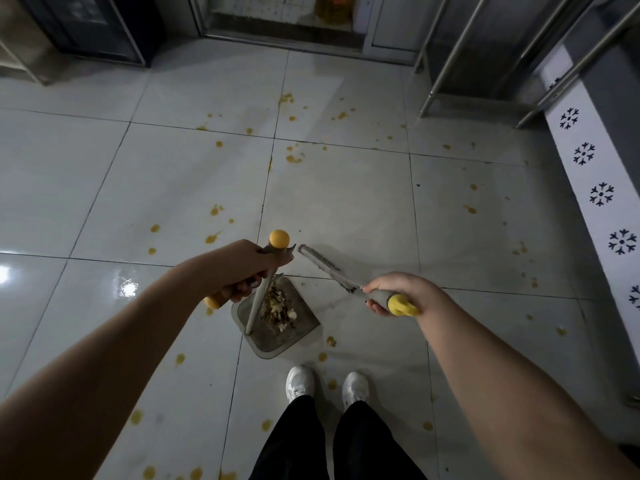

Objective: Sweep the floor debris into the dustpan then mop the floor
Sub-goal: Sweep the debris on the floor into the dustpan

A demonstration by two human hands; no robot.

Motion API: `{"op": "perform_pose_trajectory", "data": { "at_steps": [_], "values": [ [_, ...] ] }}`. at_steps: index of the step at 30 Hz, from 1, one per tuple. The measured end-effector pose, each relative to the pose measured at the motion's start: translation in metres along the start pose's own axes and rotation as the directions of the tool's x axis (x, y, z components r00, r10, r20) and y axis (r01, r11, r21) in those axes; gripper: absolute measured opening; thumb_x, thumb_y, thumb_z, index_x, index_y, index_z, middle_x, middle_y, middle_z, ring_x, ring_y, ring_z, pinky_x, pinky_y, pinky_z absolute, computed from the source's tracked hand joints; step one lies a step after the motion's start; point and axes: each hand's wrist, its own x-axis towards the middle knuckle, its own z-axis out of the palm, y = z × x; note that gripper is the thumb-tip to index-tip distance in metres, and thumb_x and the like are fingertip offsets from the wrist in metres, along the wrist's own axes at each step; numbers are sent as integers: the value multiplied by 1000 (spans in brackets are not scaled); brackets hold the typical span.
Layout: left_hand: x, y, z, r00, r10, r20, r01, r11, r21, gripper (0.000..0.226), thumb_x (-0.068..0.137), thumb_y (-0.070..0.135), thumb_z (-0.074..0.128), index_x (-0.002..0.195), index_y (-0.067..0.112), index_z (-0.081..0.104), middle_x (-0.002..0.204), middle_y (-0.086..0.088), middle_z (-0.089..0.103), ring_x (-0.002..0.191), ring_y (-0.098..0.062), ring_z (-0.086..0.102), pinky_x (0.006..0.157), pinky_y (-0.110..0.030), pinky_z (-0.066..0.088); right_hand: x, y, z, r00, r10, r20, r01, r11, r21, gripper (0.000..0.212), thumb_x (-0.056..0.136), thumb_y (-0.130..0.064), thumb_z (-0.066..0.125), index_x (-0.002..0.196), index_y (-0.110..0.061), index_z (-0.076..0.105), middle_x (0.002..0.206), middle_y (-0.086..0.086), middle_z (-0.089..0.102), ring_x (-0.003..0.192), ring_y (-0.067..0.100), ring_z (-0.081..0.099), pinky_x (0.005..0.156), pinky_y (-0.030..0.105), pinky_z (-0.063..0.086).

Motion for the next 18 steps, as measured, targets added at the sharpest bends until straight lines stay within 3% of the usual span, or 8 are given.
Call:
{"op": "perform_pose_trajectory", "data": {
  "at_steps": [5, 9, 14, 18],
  "values": [
    [7, 6, -11, 1000, 17, -12, -17, 1000, 12, 59, 72, 68, 61, 62, 13, 45, 40, 3, 39, 33, -11, 34, 37, -18, 34, 11, 5, 15, 999, -49, -23, 50, 995, 88, 13, 96, -10, 50, 84, -5, 47, 68, 15, 54, 30, 14, 55, 33, 16, 46],
    [14, 6, -14, 999, -9, -37, 9, 1000, 0, 57, 74, 65, 61, 61, 12, 45, 37, 4, 38, 30, -10, 33, 37, -16, 33, 24, 8, 22, 1000, -20, -15, 21, 995, 99, 14, 97, -14, 52, 91, -4, 45, 77, 14, 51, 28, 13, 55, 30, 16, 43],
    [17, 9, -11, 1000, -20, -22, 20, 1000, -7, 57, 75, 64, 61, 58, 13, 44, 38, 4, 38, 31, -10, 32, 36, -16, 32, 37, 4, 31, 999, 38, -12, -38, 999, 19, 19, 97, -21, 51, 88, -4, 46, 73, 11, 53, 30, 14, 56, 32, 16, 43],
    [20, 16, -17, 1000, -8, -22, 8, 1000, -7, 55, 76, 63, 61, 59, 14, 44, 40, 4, 38, 32, -10, 32, 35, -17, 32, 41, 1, 48, 997, 74, 35, -67, 985, -157, 20, 95, -22, 53, 85, -5, 48, 63, 8, 58, 40, 12, 58, 41, 23, 49]
  ]
}}
